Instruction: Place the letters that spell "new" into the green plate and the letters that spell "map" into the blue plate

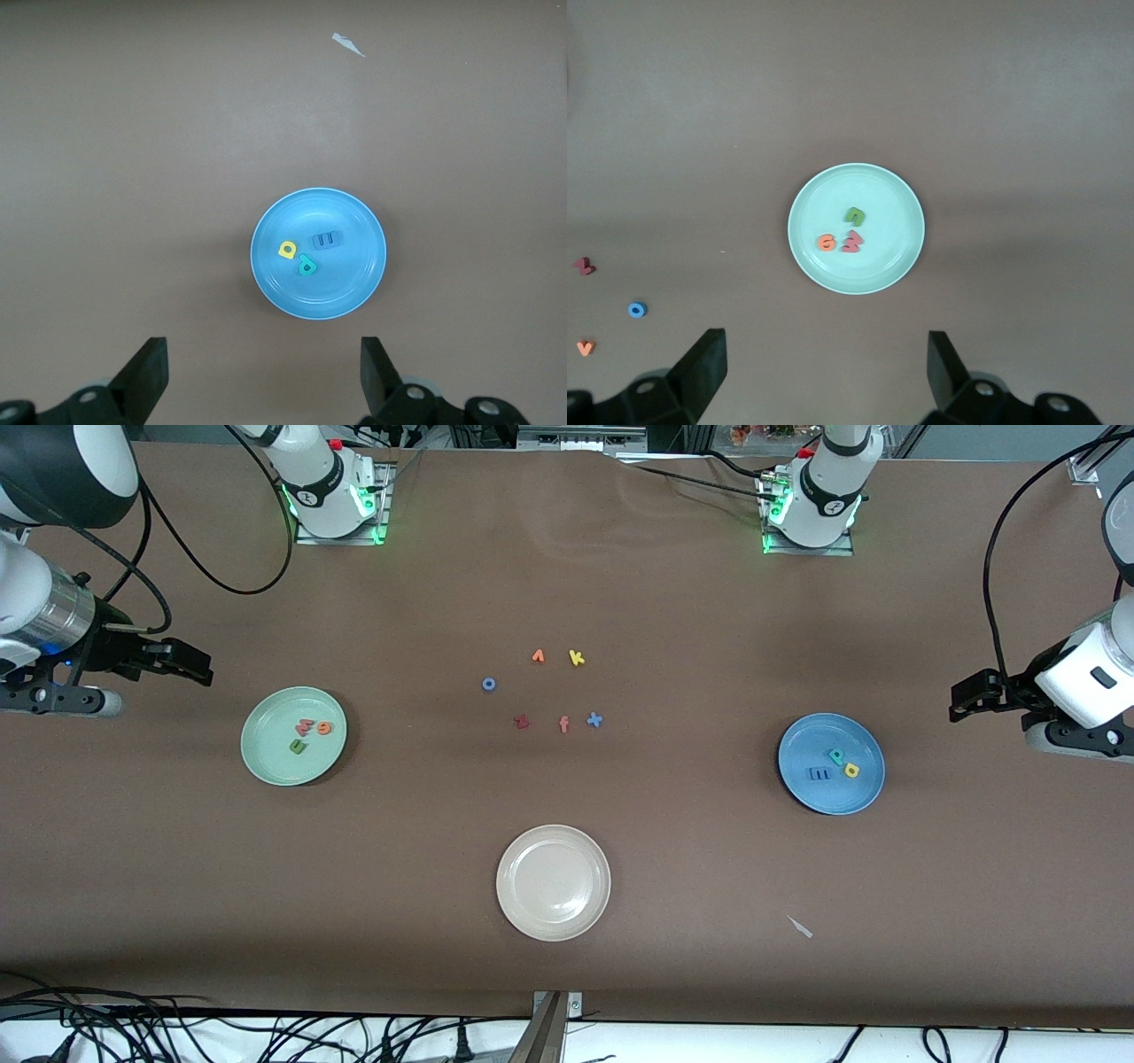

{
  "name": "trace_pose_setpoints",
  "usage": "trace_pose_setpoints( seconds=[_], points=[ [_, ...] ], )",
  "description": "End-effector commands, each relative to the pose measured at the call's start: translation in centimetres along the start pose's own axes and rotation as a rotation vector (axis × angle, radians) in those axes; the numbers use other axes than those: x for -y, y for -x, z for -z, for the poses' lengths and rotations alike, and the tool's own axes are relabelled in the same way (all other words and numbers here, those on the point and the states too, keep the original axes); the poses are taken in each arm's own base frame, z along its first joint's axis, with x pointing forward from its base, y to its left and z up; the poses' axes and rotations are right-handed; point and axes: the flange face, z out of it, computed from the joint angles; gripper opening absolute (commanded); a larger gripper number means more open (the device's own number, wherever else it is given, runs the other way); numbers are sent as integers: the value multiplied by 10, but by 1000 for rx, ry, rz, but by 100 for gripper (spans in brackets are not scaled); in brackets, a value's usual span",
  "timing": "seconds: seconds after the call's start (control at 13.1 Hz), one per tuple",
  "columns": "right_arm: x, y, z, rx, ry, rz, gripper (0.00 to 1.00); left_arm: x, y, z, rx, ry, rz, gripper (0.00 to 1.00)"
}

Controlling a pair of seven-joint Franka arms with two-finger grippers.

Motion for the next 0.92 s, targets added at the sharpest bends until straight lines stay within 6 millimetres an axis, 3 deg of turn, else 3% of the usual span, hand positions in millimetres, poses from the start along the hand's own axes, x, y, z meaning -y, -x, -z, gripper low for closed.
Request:
trace_pose_setpoints(
  seconds=[0.0,0.84],
  points=[
    [-6,3,-1,-3,2,5,100,1,3,1,-8,2,-18,96],
    [3,-3,0,3,2,21,100,0,3,2,-10,2,-24,96]
  ],
)
